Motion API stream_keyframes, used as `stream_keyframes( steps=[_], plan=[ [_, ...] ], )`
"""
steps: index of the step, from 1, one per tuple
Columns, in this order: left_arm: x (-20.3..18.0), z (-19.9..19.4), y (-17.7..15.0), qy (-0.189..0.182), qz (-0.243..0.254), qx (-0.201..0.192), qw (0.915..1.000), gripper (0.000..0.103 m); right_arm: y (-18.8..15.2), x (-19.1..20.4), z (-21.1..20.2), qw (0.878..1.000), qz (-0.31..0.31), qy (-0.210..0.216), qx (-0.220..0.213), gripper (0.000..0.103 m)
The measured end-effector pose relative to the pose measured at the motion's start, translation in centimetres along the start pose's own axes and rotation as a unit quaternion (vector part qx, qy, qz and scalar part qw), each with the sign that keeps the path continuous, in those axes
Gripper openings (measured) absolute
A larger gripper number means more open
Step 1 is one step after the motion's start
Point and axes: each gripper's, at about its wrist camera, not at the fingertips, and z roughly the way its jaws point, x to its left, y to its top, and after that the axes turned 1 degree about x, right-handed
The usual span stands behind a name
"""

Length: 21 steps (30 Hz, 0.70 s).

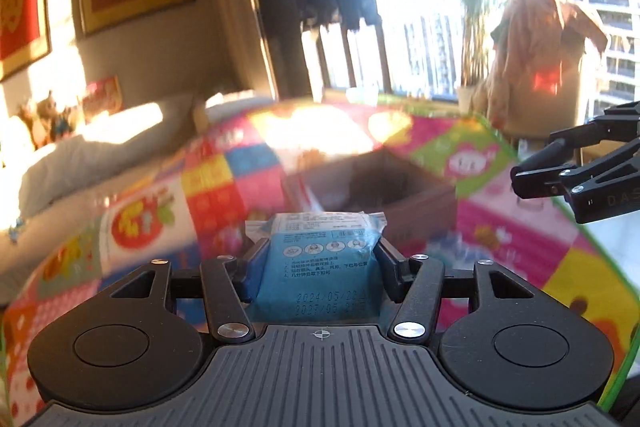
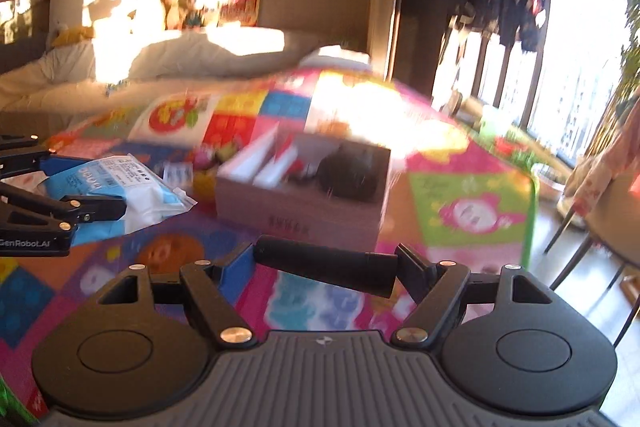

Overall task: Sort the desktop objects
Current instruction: 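Carry the blue packet with the left gripper into the pink box and release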

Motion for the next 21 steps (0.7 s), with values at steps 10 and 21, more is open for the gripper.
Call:
stream_keyframes(
  steps=[10, 21],
  plan=[
    [-1.6, 8.4, 8.7, -0.078, 0.062, -0.104, 0.9896, 0.082, 6.0, -3.0, -0.6, 0.993, -0.003, -0.047, -0.109, 0.076],
    [1.8, 14.0, -1.8, 0.042, 0.020, 0.075, 0.9961, 0.100, 7.0, -5.6, 4.4, 0.996, 0.034, -0.062, -0.059, 0.076]
  ],
)
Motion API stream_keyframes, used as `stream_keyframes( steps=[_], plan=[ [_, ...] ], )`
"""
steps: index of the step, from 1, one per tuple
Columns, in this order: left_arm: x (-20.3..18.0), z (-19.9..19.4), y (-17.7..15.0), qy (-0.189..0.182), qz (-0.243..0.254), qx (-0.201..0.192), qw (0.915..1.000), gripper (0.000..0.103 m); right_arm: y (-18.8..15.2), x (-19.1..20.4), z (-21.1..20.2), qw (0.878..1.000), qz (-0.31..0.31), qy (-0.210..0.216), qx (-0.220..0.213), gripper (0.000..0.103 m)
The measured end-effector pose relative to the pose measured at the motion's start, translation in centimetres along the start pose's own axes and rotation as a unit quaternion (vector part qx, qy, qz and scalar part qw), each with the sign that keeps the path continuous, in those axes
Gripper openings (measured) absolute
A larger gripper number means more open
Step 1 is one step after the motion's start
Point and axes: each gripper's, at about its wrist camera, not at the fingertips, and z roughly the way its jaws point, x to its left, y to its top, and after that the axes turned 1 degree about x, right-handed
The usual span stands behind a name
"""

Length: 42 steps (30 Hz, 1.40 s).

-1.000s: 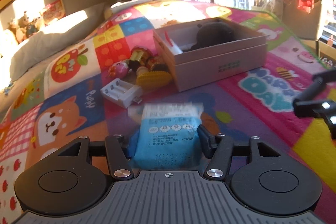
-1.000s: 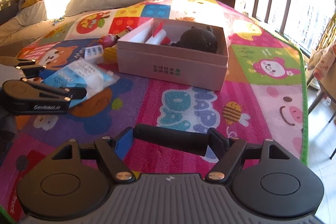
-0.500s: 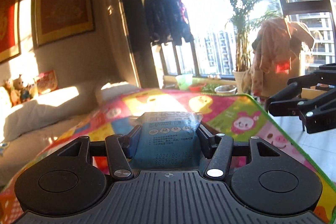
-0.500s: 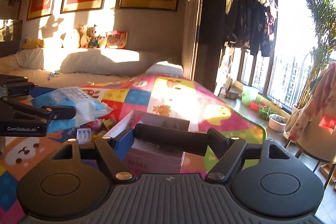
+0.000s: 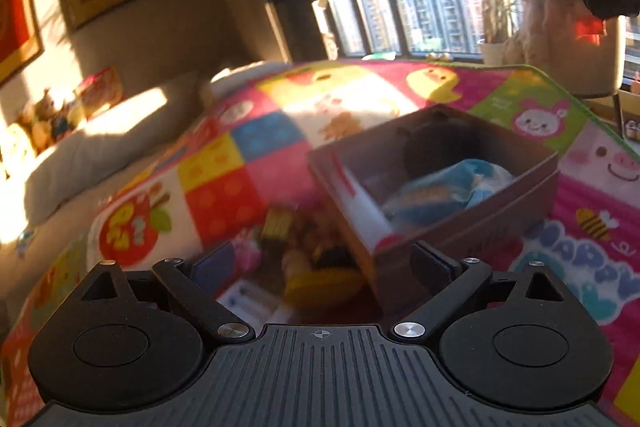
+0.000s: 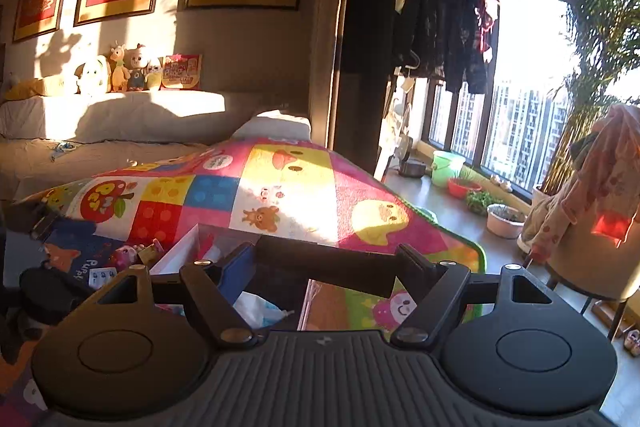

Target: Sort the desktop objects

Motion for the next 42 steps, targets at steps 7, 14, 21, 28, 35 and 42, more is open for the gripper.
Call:
stream_keyframes(
  steps=[7, 14, 21, 28, 35, 42],
  plan=[
    [3.2, -3.1, -4.3, -0.015, -0.102, 0.029, 0.9943, 0.101, 3.7, 3.1, 3.9, 0.996, 0.029, 0.076, 0.022, 0.076],
    [4.1, -4.4, -7.2, 0.034, -0.113, 0.042, 0.9922, 0.103, 7.2, 4.3, 10.6, 0.992, 0.070, 0.088, 0.049, 0.094],
    [6.3, -3.7, -9.5, 0.042, -0.192, 0.076, 0.9775, 0.103, 4.7, 5.4, 10.9, 0.990, 0.064, 0.094, 0.083, 0.084],
    [6.6, -4.3, -9.8, 0.041, -0.203, 0.064, 0.9763, 0.103, 0.0, 9.4, 16.3, 0.955, 0.057, 0.158, 0.244, 0.052],
    [7.4, -3.8, -10.1, 0.047, -0.235, 0.077, 0.9678, 0.103, -2.0, 9.8, 19.4, 0.955, 0.046, 0.101, 0.276, 0.053],
    [8.8, -4.3, -11.0, 0.060, -0.287, 0.072, 0.9533, 0.103, -2.1, 7.6, 14.0, 0.974, 0.050, 0.092, 0.200, 0.060]
  ],
)
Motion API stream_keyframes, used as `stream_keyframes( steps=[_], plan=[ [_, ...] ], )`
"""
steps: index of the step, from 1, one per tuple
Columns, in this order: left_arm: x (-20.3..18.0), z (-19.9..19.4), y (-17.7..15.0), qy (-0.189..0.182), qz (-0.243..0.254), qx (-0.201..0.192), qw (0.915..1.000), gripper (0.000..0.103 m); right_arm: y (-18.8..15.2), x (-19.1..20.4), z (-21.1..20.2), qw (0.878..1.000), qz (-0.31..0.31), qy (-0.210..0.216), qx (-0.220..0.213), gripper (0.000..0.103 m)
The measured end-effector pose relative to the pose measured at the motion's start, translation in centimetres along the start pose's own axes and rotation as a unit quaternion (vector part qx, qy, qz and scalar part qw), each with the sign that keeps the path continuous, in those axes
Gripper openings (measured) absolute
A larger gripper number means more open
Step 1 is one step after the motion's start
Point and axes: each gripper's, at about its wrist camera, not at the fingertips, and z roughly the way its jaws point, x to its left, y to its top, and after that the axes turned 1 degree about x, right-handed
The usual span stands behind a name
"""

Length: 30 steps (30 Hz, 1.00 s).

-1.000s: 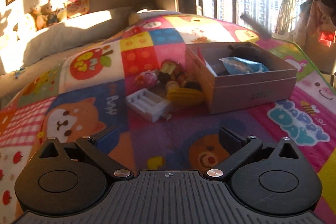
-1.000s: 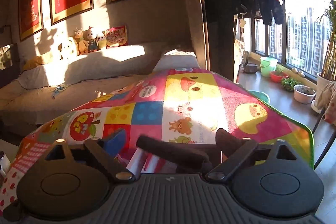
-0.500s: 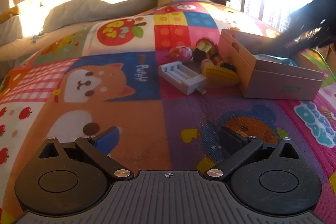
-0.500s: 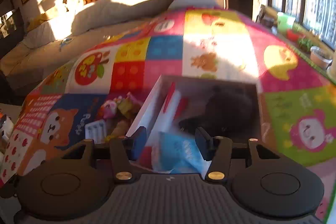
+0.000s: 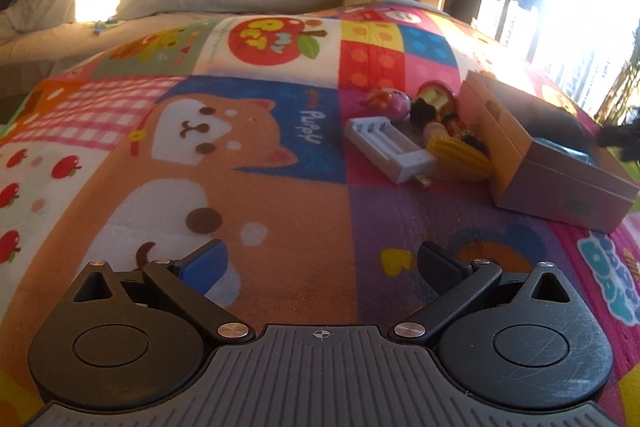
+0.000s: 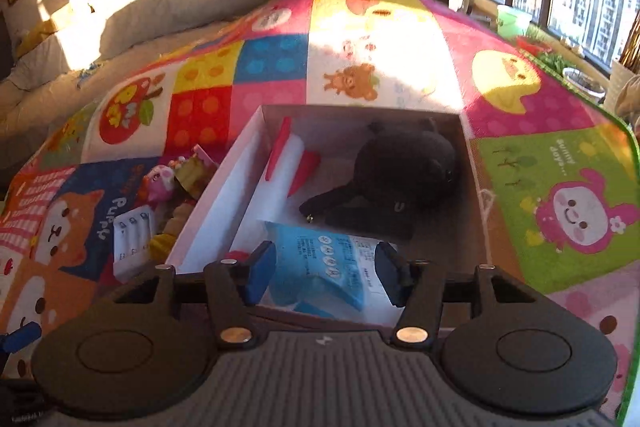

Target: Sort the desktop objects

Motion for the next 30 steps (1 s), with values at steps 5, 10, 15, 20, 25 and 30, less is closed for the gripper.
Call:
stream_keyframes(
  steps=[5, 10, 15, 20, 25, 30],
  plan=[
    [0.9, -3.2, -1.4, 0.010, -0.005, 0.003, 0.9999, 0.103, -7.3, -3.2, -8.4, 0.996, 0.011, -0.032, -0.084, 0.103],
    [2.8, -8.2, -6.0, -0.040, -0.027, -0.005, 0.9988, 0.103, -17.5, -4.9, -11.6, 0.998, 0.024, -0.017, -0.051, 0.103],
    [3.3, -9.5, -8.2, -0.037, -0.051, -0.086, 0.9943, 0.103, -21.8, -3.9, -12.0, 0.992, 0.005, -0.028, -0.120, 0.103],
    [2.9, -7.4, -6.3, -0.045, -0.052, -0.073, 0.9949, 0.103, -21.0, -3.9, -11.4, 0.986, 0.016, -0.029, -0.161, 0.103],
    [1.8, -4.6, -4.0, -0.035, -0.039, -0.052, 0.9973, 0.103, -19.5, -4.5, -9.9, 0.984, 0.025, -0.039, -0.174, 0.103],
    [0.1, -3.2, -1.5, -0.026, 0.030, 0.028, 0.9988, 0.103, -17.2, -5.8, -8.1, 0.989, 0.059, -0.041, -0.132, 0.103]
  ],
)
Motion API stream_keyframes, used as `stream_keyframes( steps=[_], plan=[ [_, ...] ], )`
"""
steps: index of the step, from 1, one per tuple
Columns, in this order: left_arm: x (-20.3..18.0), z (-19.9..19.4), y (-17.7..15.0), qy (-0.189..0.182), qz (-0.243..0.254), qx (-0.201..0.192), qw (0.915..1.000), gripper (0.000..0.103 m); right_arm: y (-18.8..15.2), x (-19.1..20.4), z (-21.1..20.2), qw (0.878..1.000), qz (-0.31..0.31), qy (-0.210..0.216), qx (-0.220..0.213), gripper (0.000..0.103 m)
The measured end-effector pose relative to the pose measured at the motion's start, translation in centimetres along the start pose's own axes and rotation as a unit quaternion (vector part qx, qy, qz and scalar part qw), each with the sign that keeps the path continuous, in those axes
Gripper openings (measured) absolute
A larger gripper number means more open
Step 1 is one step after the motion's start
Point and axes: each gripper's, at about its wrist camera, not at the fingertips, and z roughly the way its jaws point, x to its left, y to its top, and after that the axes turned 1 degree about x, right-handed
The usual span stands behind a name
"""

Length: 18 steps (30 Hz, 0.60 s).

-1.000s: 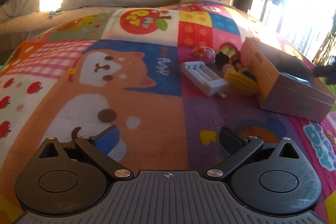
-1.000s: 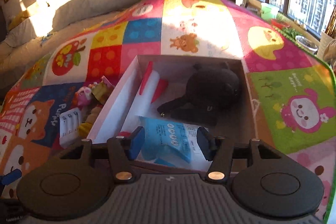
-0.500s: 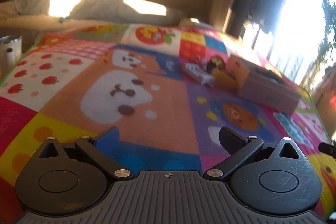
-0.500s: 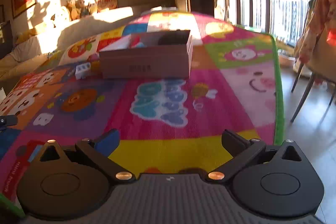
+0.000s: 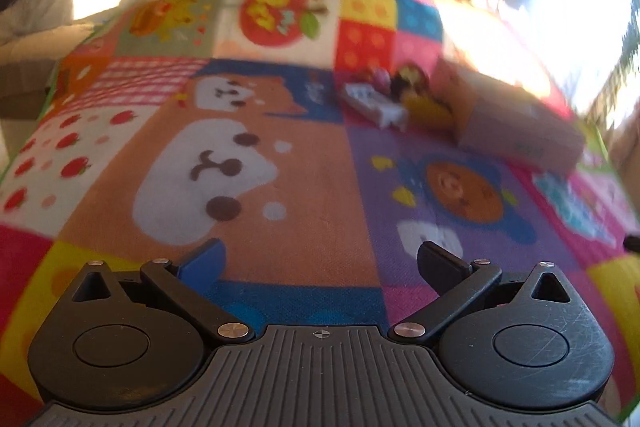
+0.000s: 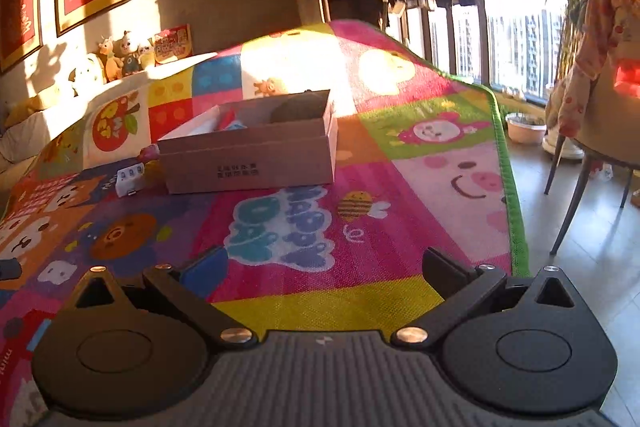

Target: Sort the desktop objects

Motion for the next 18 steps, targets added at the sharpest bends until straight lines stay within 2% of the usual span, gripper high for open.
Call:
stream_keyframes(
  steps=[2, 3, 5, 7, 9, 11, 12, 15, 16, 18],
  plan=[
    [-0.1, -0.7, 1.6, -0.071, 0.004, 0.037, 0.9967, 0.103, 0.8, -0.7, -0.1, 0.998, 0.016, 0.037, 0.054, 0.103],
    [-0.1, -1.3, 2.5, -0.101, -0.002, 0.031, 0.9944, 0.103, 1.4, -1.1, -0.5, 0.995, 0.018, 0.066, 0.070, 0.103],
    [-1.0, -2.0, 4.6, -0.122, 0.002, -0.018, 0.9923, 0.103, 3.0, -1.5, -1.8, 0.991, 0.007, 0.111, 0.069, 0.103],
    [-2.6, -1.1, 7.1, -0.116, 0.015, -0.093, 0.9888, 0.103, 5.1, -1.6, -2.3, 0.992, 0.007, 0.122, 0.028, 0.103],
    [-4.5, 0.9, 8.8, -0.103, 0.030, -0.166, 0.9803, 0.103, 7.3, -1.3, -1.1, 0.994, 0.030, 0.104, -0.032, 0.103],
    [-5.9, 3.7, 9.7, -0.081, 0.047, -0.200, 0.9753, 0.103, 9.2, -0.9, 2.0, 0.992, 0.058, 0.081, -0.073, 0.103],
    [-6.4, 4.9, 9.6, -0.075, 0.060, -0.198, 0.9754, 0.103, 9.8, -0.6, 3.8, 0.993, 0.062, 0.063, -0.072, 0.103],
    [-6.2, 7.9, 8.2, -0.061, 0.086, -0.144, 0.9840, 0.103, 9.4, 1.3, 8.3, 0.994, 0.086, -0.005, -0.071, 0.103],
    [-5.5, 8.3, 7.6, -0.050, 0.074, -0.137, 0.9866, 0.103, 8.5, 2.1, 9.0, 0.993, 0.082, -0.030, -0.081, 0.103],
    [-3.8, 8.5, 7.7, -0.034, 0.008, -0.132, 0.9906, 0.103, 6.7, 4.1, 9.8, 0.988, 0.031, -0.100, -0.115, 0.103]
  ],
)
